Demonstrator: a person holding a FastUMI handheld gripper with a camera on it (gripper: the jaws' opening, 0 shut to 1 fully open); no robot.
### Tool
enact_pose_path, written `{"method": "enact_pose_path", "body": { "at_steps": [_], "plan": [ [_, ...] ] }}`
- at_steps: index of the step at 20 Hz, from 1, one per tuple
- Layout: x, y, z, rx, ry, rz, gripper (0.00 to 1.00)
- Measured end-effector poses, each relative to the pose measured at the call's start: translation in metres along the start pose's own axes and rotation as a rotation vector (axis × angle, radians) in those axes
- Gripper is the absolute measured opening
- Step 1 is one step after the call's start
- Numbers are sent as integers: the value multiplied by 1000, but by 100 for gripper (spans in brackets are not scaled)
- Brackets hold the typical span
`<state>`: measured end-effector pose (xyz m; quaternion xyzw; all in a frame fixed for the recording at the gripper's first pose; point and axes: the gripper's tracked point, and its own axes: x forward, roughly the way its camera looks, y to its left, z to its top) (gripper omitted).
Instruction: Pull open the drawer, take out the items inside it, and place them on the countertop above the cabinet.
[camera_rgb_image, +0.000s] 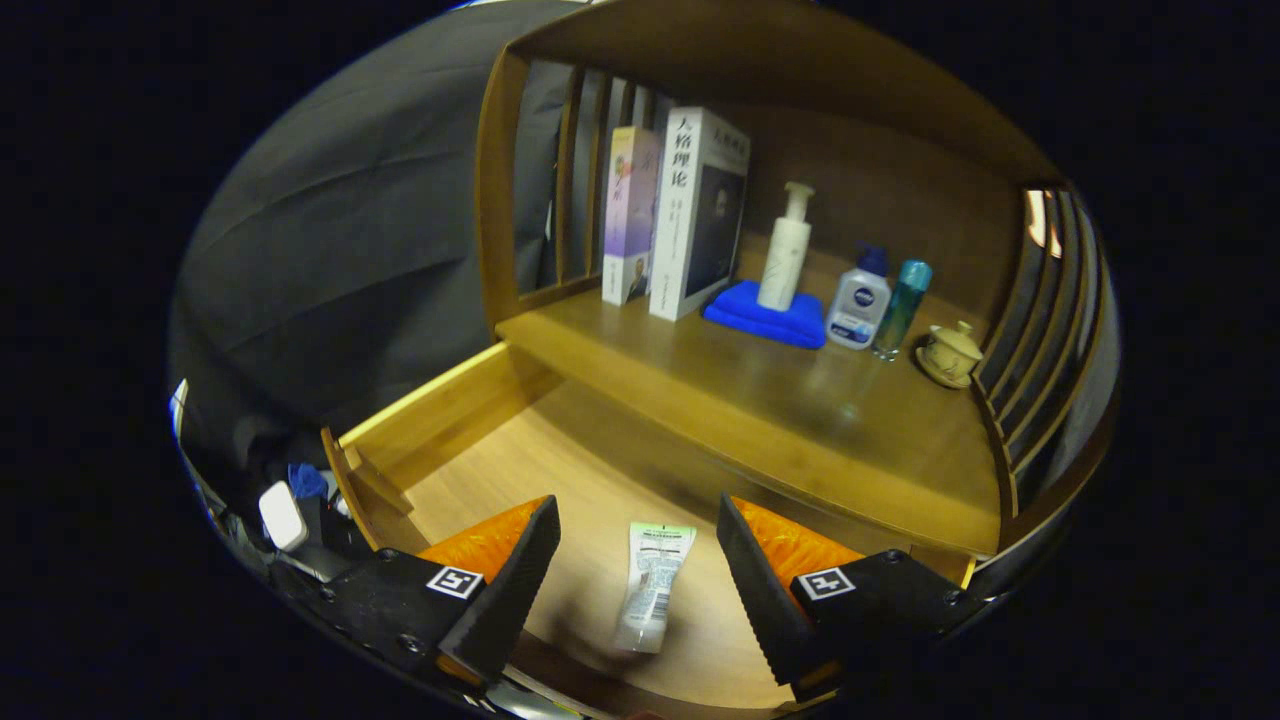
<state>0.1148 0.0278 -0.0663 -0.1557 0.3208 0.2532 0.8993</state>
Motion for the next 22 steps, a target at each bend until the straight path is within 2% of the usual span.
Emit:
{"method": "enact_pose_path", "body": {
  "at_steps": [5, 18, 21, 22],
  "plan": [
    [22, 8, -25, -49, 166, 88, 98],
    [62, -9, -84, -45, 413, 95, 98],
    [69, -12, -93, -44, 442, 89, 94],
    [70, -12, -95, -41, 445, 87, 89]
  ]
}}
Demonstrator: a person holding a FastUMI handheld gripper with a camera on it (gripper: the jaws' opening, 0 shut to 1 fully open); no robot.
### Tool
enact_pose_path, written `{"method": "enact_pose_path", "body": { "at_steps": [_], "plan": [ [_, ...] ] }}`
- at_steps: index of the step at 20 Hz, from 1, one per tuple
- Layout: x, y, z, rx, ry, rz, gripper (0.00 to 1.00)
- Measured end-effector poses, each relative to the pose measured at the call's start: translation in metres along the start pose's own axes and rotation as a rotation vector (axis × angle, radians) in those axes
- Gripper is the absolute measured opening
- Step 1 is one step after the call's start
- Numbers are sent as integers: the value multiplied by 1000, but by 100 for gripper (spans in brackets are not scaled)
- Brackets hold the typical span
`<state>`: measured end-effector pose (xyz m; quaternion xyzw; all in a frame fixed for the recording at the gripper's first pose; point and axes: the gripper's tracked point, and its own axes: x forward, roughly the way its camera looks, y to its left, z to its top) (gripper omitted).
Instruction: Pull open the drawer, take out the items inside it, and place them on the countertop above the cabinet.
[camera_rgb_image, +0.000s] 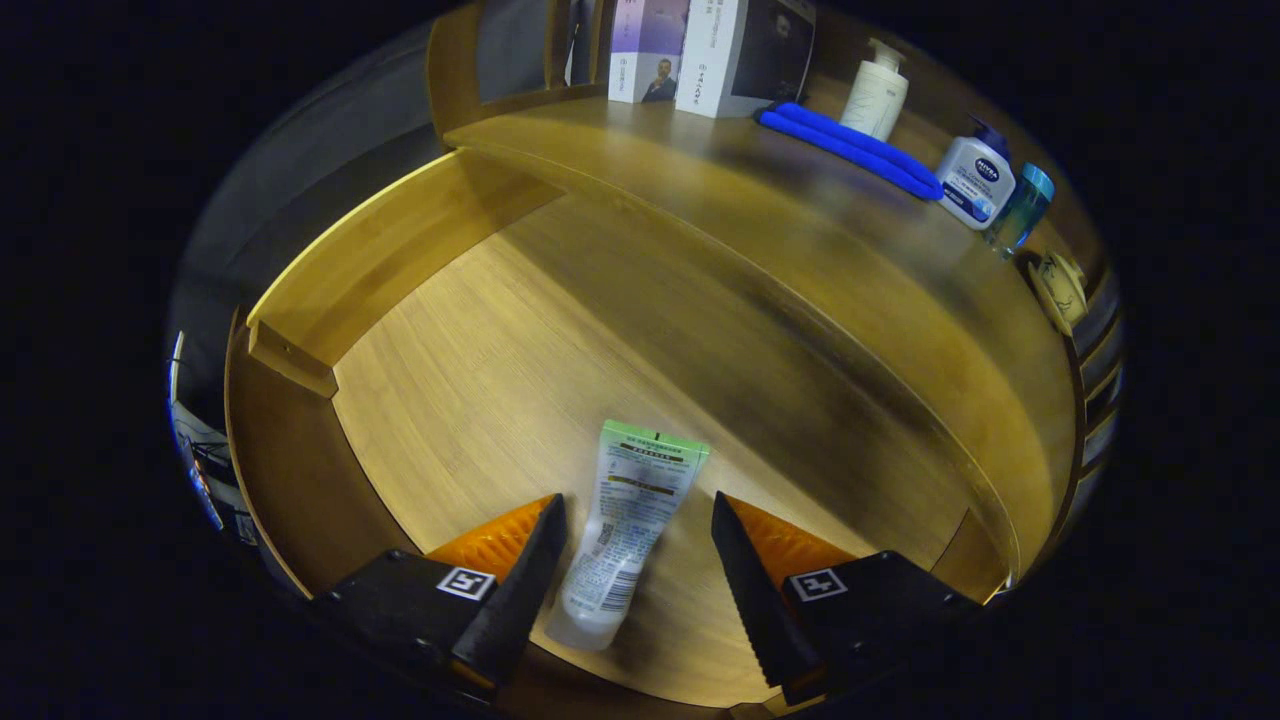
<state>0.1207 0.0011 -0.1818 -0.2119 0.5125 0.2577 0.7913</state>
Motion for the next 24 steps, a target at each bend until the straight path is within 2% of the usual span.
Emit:
{"method": "enact_pose_path", "body": {
  "at_steps": [1, 3, 6, 8, 11, 15, 18, 24],
  "plan": [
    [2, 0, -1, 4, 9, 0, 85],
    [5, -1, -5, -1, 29, 1, 82],
    [5, 8, -7, -5, 54, 37, 81],
    [12, 7, -6, -6, 48, 42, 64],
    [11, 11, -7, -23, 45, 53, 51],
    [6, 9, -1, -97, -2, -3, 21],
    [-1, 9, 8, -125, -46, -26, 21],
    [-23, 18, 27, -114, -152, -7, 21]
  ]
}}
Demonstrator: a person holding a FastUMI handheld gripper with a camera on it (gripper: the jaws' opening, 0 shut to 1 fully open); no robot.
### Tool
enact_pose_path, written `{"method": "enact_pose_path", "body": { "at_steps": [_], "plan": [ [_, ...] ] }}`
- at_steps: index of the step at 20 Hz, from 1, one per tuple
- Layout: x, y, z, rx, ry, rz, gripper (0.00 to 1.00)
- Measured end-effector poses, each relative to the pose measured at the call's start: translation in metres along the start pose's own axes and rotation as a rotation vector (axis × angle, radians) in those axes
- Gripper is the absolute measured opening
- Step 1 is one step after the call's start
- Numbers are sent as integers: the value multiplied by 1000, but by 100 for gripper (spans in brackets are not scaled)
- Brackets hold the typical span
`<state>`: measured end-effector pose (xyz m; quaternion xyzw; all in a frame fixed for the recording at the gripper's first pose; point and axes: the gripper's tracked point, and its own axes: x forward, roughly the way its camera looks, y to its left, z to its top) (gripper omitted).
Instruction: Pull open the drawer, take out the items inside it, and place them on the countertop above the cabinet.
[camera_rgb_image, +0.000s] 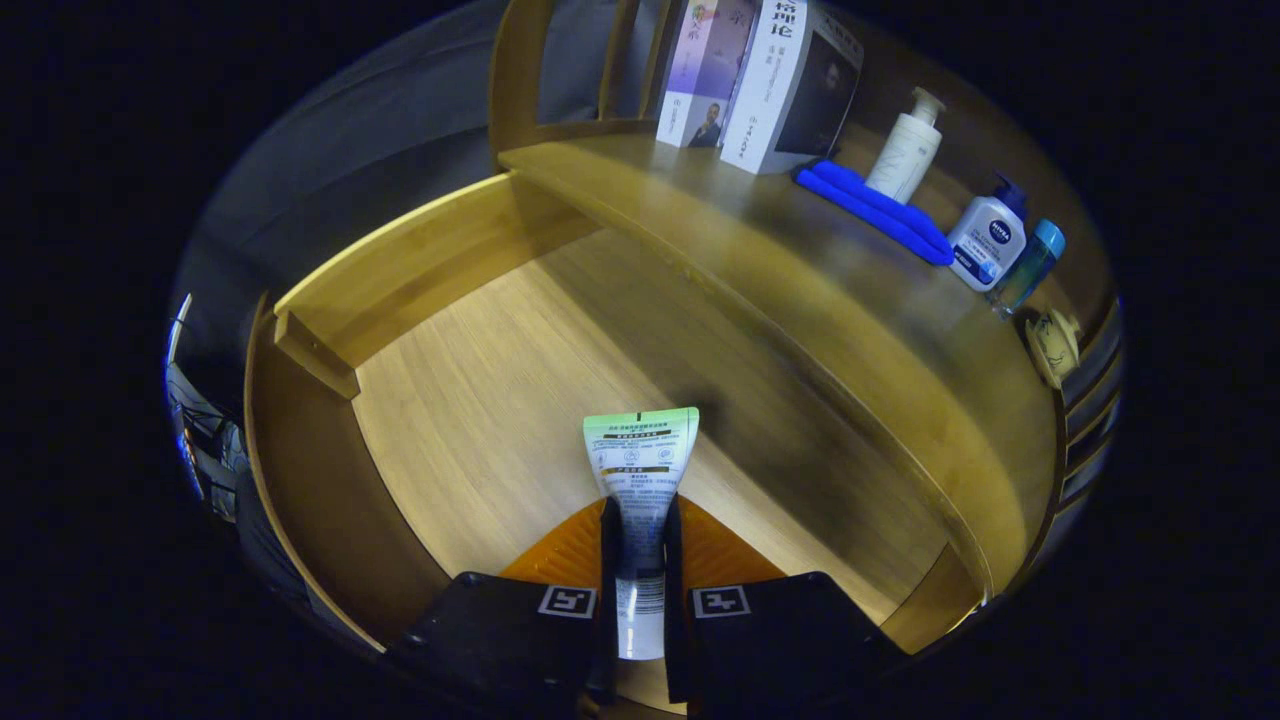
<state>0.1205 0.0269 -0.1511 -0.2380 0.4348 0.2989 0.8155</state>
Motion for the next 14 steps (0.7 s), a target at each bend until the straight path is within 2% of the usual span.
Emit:
{"method": "enact_pose_path", "body": {
  "at_steps": [7, 14],
  "plan": [
    [-29, 6, 24, 32, -105, 17, 21],
    [-55, -8, 57, 99, -236, -22, 21]
  ]
}}
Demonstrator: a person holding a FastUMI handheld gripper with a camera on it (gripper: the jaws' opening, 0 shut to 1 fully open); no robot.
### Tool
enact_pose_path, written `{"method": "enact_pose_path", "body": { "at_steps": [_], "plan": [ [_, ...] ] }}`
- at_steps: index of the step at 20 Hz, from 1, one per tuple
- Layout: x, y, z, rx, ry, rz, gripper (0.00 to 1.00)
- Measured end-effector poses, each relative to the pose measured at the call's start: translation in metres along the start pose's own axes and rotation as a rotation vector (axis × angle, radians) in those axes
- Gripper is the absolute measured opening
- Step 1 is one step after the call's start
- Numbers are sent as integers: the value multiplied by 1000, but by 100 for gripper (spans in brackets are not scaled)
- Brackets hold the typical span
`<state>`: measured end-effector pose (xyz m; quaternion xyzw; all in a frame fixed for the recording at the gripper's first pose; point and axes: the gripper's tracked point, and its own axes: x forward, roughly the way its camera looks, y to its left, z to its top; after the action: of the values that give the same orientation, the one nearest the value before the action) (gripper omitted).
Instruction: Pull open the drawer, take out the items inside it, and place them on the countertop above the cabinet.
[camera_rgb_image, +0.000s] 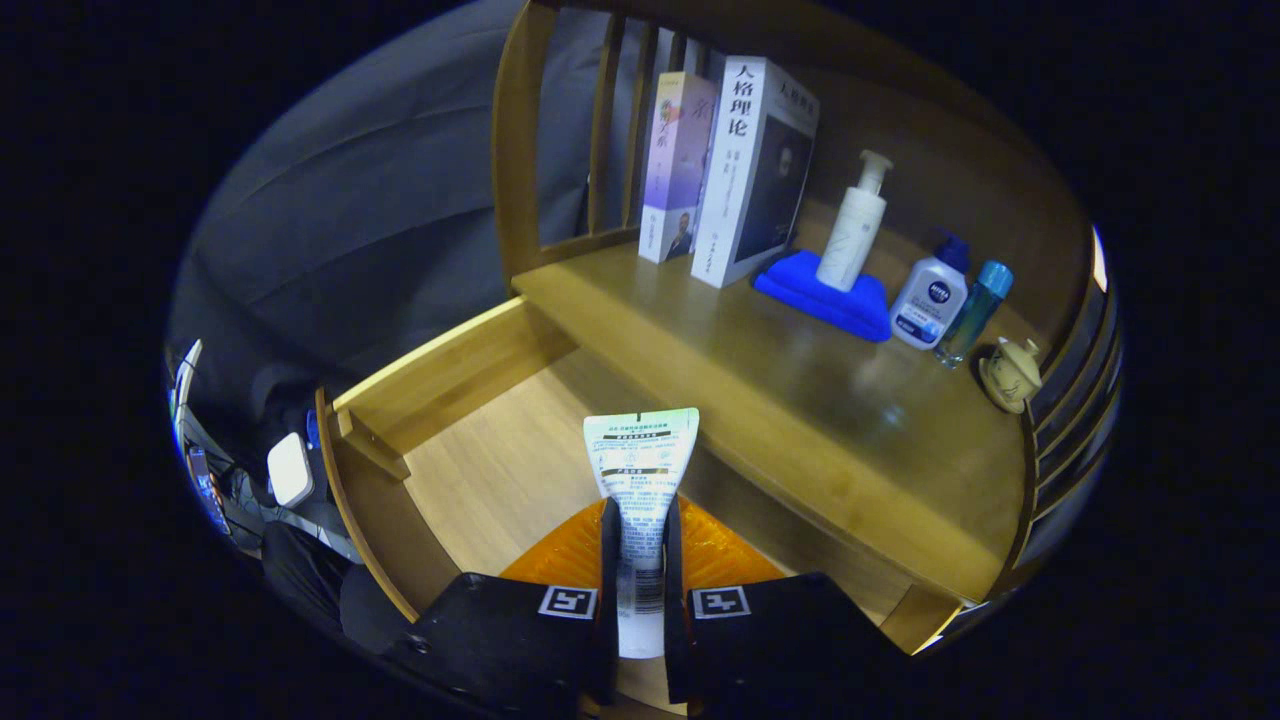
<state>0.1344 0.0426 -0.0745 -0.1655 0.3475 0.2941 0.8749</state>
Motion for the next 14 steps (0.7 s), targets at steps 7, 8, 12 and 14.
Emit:
{"method": "enact_pose_path", "body": {
  "at_steps": [7, 8, 12, 14],
  "plan": [
    [-2, -35, 43, 123, -122, -99, 20],
    [-2, -42, 52, 133, -149, -120, 21],
    [1, -69, 76, 189, -182, -207, 21],
    [8, -84, 81, 162, -164, -255, 20]
  ]
}}
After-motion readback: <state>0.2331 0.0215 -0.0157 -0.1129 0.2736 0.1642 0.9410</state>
